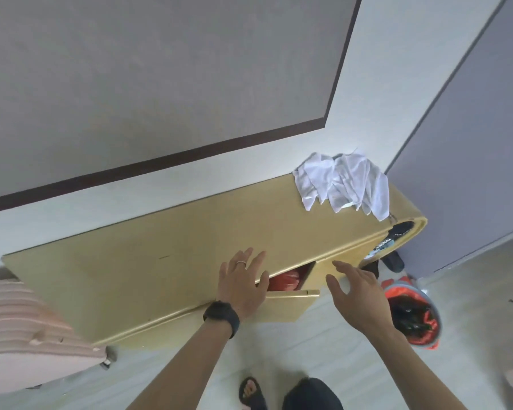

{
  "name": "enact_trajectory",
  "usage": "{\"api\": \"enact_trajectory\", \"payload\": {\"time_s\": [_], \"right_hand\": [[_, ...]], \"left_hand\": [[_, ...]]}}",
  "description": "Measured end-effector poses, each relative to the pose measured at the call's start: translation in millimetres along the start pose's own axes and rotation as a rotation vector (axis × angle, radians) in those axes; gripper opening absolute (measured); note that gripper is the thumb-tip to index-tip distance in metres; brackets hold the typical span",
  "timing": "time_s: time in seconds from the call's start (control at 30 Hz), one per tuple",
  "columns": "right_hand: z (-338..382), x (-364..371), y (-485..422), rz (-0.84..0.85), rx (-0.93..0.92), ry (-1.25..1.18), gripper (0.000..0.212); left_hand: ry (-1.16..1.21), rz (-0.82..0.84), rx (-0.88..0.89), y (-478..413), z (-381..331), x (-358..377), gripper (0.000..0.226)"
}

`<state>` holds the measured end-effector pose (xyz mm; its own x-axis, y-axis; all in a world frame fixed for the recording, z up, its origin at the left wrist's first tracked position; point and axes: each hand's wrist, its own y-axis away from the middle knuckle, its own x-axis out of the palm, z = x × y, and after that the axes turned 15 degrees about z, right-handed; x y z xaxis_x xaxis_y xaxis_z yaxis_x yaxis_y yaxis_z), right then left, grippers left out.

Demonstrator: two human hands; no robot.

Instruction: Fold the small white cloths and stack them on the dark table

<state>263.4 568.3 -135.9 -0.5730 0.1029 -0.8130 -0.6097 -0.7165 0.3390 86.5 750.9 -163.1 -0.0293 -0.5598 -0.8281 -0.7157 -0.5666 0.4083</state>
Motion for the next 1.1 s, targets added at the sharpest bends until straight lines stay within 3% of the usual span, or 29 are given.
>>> {"api": "enact_trajectory", "payload": {"time_s": [0.43,0.77,0.9,1.1], "right_hand": [[-56.2,-12.4,-280.5,0.365,0.207,-0.102,0.052],[-76.8,16.7,-445.7,0.266,0.360,-0.116,0.048],[-76.8,17.8,-451.3,0.221,0.387,-0.190,0.026],[-31.4,-43.3,-423.4,0.113,0.181,-0.532,0.014]], "left_hand": [[0.026,0.206,-0.285,-212.5,-5.5,10.3,0.055],[0.063,0.366,-0.424,-319.4,12.5,53.1,0.063],[0.065,0.418,-0.437,-319.2,18.8,62.1,0.065],[0.059,0.566,-0.381,-318.3,25.8,36.7,0.075]]}}
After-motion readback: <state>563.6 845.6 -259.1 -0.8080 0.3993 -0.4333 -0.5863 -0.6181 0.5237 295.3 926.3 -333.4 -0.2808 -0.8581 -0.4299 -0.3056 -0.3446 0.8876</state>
